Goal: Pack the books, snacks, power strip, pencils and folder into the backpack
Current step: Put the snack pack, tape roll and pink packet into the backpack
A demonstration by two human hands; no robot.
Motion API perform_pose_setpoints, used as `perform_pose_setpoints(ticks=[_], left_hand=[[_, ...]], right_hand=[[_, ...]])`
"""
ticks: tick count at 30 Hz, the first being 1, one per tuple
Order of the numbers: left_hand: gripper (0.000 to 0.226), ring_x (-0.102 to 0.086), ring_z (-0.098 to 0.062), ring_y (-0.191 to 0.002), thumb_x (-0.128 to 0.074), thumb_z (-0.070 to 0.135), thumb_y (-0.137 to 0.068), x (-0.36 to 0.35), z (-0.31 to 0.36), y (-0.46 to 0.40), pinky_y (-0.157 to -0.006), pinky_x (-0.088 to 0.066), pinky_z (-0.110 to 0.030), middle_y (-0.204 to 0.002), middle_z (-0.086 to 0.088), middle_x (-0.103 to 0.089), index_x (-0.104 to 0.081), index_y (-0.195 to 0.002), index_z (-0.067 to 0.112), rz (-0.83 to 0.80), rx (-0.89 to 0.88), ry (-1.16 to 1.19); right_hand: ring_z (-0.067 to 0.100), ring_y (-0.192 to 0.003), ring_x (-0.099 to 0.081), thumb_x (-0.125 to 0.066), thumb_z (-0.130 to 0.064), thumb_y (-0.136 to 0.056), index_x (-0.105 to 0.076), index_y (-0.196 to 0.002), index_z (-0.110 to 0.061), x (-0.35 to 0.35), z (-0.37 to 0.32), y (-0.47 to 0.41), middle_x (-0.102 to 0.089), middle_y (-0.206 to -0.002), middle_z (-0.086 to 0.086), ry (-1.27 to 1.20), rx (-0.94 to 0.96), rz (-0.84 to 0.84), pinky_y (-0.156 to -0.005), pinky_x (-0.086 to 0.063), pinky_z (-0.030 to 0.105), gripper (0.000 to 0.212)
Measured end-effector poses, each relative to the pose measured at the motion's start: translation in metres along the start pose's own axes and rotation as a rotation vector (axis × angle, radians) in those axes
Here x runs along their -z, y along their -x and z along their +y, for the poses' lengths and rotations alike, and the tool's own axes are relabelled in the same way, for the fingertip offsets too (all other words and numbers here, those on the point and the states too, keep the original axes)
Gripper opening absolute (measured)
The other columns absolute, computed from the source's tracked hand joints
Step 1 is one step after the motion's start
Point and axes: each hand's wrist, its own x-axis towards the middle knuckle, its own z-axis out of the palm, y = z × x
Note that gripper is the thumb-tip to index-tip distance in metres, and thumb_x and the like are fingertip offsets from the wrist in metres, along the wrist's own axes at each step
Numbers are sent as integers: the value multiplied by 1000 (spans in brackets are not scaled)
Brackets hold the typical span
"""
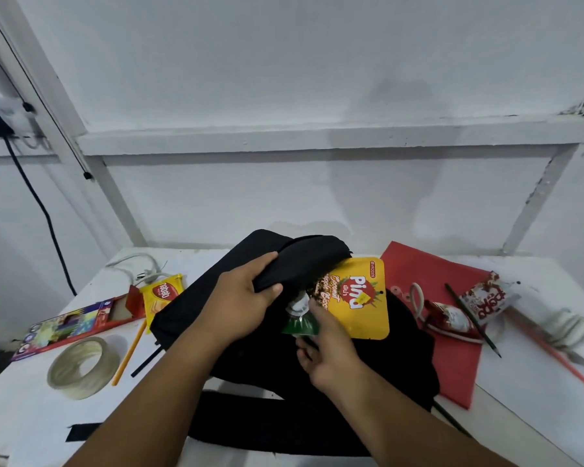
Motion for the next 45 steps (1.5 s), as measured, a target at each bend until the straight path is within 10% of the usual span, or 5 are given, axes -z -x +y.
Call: perform_pose_setpoints(ticks=[16, 27, 34, 39, 45], left_hand=[[58, -54, -1, -116, -69, 21, -92, 1, -11, -9, -98, -37, -19, -135, 14, -59, -50, -144, 37, -90, -16, 93], [62, -46, 8, -116, -69, 24, -92, 9, -10, -3, -83, -28, 3, -140, 17, -54, -45, -147, 39, -111, -117, 33], [61, -47, 8, -116, -69, 22, -92, 8, -9, -1, -81, -31, 4, -140, 16, -55, -46, -146, 39, -94, -77, 38], [60, -49, 6, -118, -69, 22, -92, 3, -9, -2, -90, -32, -4, -137, 20, -55, -47, -144, 42, -79, -26, 58], [62, -46, 26, -104, -71, 17, -90, -9, 1, 2, -81, -31, 8, -131, 24, -55, -49, -143, 40, -31, -15, 42]], right_hand=[[40, -94, -72, -80, -8, -78, -67, -119, -6, 51, -47, -21, -75, -105, 18, 351, 142, -128, -84, -57, 56, 43], [34, -89, -73, -78, -7, -82, -69, -109, -8, 33, -29, -29, -75, -100, 14, 145, 255, -51, -68, -59, 43, 28], [26, -115, -59, -91, -21, -68, -10, -149, -24, 18, -27, -39, -51, -133, 7, 572, 656, 150, -95, -53, 41, 114], [10, -109, -52, -89, -22, -72, -27, -145, -39, 53, -25, -33, -36, -129, -4, 913, 863, 2, -67, -42, 2, 96], [19, -117, -48, -76, -63, -73, -31, -149, -39, 51, -28, -53, -21, -131, -1, 1452, 810, -55, -95, -50, 26, 92]])
